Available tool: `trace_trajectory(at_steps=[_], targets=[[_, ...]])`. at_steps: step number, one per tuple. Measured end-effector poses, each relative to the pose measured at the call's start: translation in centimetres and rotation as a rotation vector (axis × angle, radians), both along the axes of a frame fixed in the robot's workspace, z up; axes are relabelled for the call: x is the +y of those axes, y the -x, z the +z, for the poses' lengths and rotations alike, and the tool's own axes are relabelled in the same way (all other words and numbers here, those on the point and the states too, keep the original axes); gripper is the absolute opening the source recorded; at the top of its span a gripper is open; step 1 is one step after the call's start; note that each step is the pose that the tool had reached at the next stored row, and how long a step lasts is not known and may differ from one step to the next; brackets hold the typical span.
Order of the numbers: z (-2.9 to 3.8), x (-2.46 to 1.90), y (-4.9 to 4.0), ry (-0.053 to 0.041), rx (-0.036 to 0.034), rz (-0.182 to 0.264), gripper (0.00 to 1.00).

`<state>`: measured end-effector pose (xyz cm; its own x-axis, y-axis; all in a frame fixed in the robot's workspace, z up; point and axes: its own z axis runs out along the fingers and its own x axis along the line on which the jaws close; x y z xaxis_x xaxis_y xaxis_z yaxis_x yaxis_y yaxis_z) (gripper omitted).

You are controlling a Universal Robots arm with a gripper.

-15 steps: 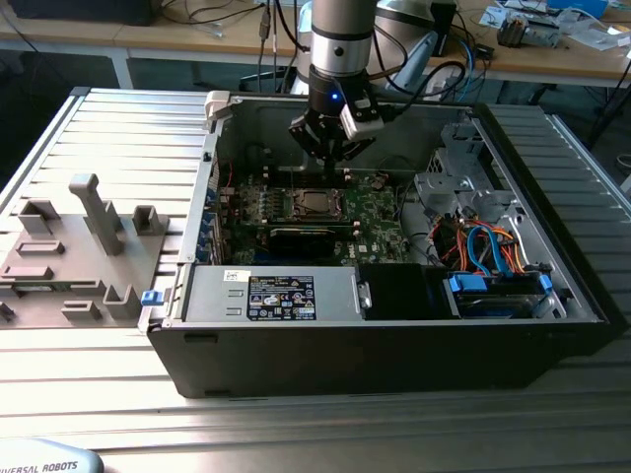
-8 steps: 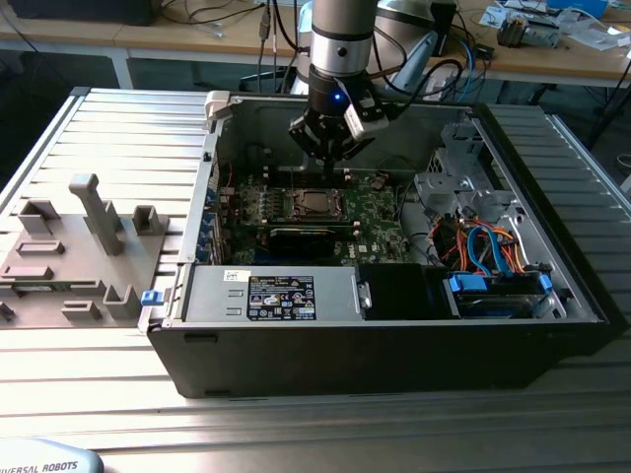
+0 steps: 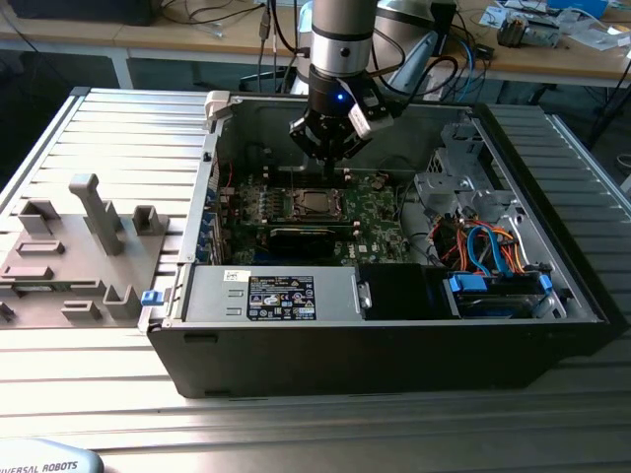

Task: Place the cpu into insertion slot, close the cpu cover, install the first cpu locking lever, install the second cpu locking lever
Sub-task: 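Install the first cpu locking lever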

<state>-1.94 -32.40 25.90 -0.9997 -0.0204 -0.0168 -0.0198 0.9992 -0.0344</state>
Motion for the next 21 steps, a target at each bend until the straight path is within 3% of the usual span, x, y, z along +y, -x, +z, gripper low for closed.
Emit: trace_trajectory(at_steps=[21], targets=[[0.01,-0.02,0.92,0.0017,-0.0001,0.0,0.11]])
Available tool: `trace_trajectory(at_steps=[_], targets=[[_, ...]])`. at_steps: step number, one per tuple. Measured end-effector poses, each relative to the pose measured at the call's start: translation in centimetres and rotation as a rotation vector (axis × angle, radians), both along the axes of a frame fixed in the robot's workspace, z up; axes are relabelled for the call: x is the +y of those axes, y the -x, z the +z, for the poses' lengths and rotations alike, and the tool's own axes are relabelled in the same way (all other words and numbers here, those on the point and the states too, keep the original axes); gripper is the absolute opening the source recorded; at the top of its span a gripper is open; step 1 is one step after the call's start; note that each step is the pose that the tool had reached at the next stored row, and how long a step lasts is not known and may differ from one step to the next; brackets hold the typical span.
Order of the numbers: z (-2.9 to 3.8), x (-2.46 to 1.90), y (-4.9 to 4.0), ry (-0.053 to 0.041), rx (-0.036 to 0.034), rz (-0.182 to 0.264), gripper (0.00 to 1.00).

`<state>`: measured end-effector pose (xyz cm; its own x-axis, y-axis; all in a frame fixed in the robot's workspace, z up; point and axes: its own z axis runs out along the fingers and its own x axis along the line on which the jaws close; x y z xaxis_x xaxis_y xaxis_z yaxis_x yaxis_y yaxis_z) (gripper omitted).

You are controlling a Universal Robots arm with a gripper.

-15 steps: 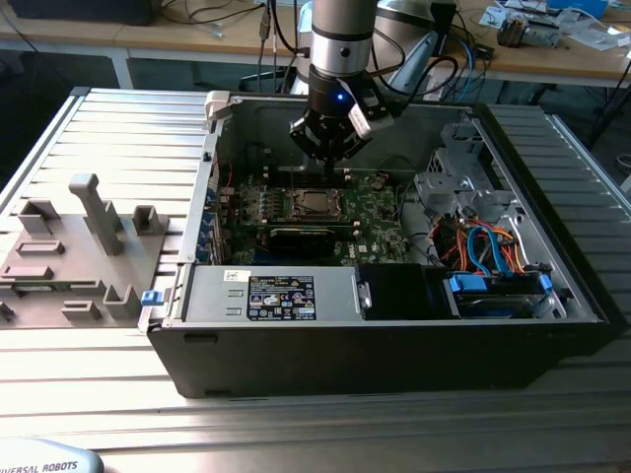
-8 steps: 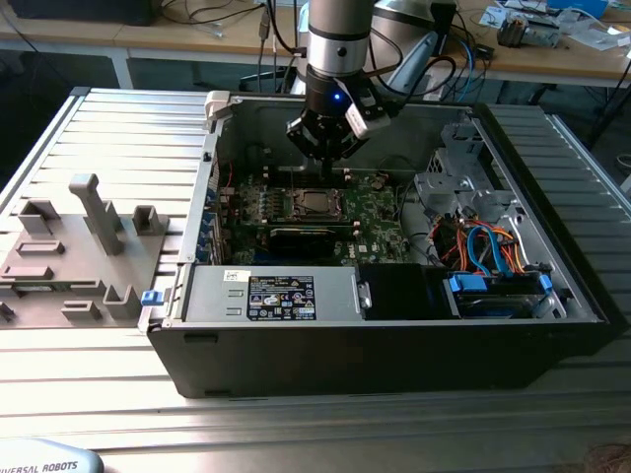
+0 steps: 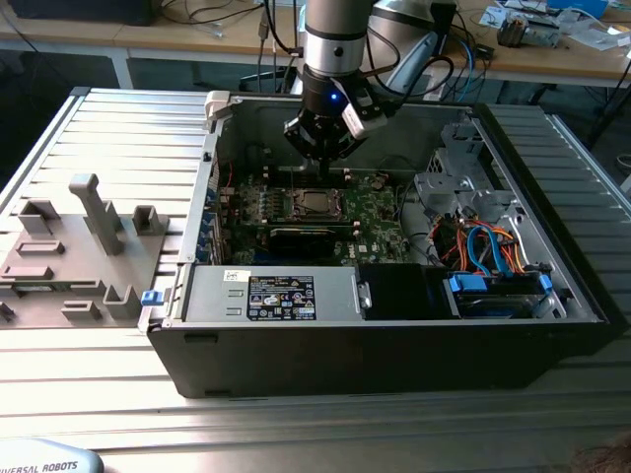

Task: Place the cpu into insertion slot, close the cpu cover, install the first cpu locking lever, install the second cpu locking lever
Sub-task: 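Install the first cpu locking lever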

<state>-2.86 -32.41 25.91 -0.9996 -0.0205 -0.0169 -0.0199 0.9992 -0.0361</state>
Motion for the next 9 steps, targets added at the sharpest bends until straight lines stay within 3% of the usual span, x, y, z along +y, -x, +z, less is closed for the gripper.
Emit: trace_trajectory(at_steps=[9], targets=[[0.0,0.0,0.36,-0.0001,0.0,0.0,0.11]])
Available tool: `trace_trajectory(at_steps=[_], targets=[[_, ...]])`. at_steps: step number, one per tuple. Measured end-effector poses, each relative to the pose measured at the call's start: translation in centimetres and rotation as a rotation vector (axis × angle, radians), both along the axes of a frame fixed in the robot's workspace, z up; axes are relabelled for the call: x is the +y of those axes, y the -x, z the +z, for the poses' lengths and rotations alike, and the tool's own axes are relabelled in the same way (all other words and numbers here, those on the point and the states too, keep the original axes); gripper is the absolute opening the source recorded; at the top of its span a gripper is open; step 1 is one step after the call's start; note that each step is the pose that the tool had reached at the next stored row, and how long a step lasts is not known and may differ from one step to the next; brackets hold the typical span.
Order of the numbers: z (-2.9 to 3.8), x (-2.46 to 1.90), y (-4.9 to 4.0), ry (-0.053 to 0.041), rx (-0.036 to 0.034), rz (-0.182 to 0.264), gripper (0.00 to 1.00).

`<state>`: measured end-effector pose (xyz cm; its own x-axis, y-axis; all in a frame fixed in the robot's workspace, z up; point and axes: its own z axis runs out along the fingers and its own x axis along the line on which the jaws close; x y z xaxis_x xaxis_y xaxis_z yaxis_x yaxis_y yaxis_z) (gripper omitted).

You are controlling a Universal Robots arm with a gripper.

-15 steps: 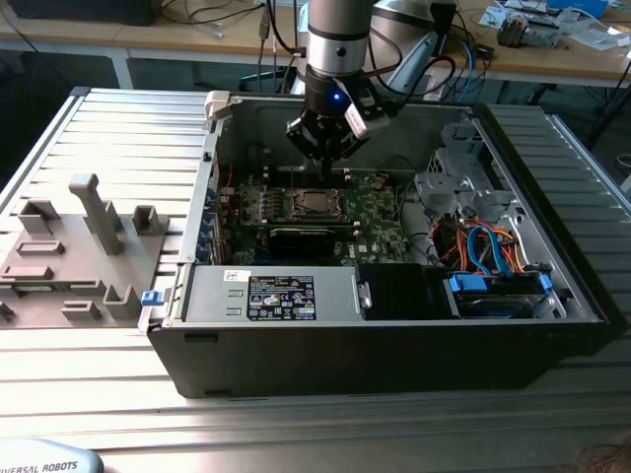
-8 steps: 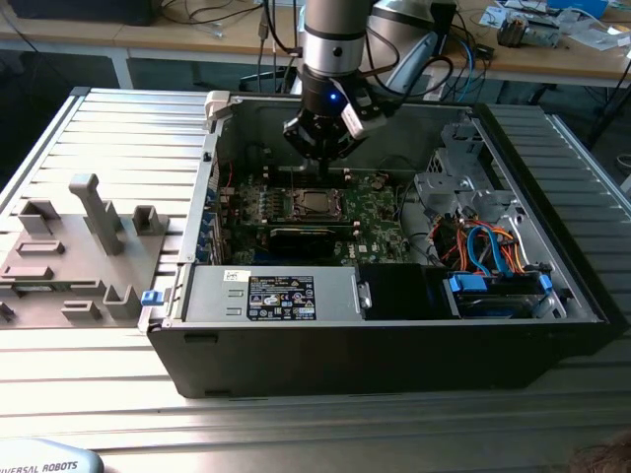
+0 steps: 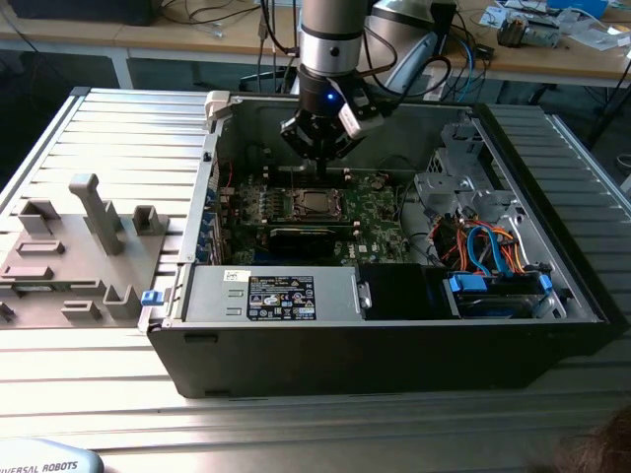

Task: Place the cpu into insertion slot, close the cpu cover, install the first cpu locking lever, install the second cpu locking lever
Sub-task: 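Install the first cpu locking lever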

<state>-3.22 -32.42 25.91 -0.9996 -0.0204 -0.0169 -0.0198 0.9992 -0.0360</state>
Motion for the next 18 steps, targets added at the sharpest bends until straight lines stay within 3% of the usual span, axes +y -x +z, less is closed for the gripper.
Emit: trace_trajectory(at_steps=[18], targets=[[0.0,0.0,0.53,0.0,0.0,0.0,0.11]])
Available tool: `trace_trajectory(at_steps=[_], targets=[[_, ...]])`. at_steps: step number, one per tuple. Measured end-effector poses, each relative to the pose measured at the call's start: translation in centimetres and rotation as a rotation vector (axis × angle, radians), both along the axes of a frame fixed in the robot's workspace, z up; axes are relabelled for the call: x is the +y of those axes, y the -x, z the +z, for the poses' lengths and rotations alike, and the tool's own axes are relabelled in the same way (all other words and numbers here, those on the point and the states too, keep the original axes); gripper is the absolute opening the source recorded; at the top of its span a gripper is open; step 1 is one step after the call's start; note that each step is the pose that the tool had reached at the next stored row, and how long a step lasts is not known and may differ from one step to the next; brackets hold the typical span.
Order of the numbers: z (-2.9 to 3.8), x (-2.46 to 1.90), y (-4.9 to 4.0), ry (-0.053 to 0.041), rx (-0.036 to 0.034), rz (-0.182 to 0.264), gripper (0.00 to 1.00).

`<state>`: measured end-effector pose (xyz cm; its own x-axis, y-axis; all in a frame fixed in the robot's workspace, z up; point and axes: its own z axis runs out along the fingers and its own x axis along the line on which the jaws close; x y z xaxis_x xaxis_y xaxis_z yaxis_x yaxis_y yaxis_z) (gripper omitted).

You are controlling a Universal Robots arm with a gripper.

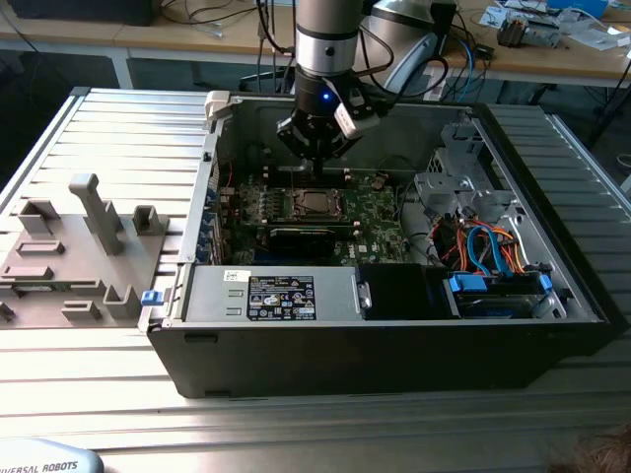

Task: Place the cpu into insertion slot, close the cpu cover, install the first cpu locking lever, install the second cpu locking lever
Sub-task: 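Install the first cpu locking lever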

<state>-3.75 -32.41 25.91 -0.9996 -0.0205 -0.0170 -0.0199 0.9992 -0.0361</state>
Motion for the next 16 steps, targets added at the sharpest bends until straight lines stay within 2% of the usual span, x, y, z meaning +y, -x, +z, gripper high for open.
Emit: trace_trajectory(at_steps=[16], targets=[[0.0,0.0,0.43,0.0,0.0,0.0,0.11]])
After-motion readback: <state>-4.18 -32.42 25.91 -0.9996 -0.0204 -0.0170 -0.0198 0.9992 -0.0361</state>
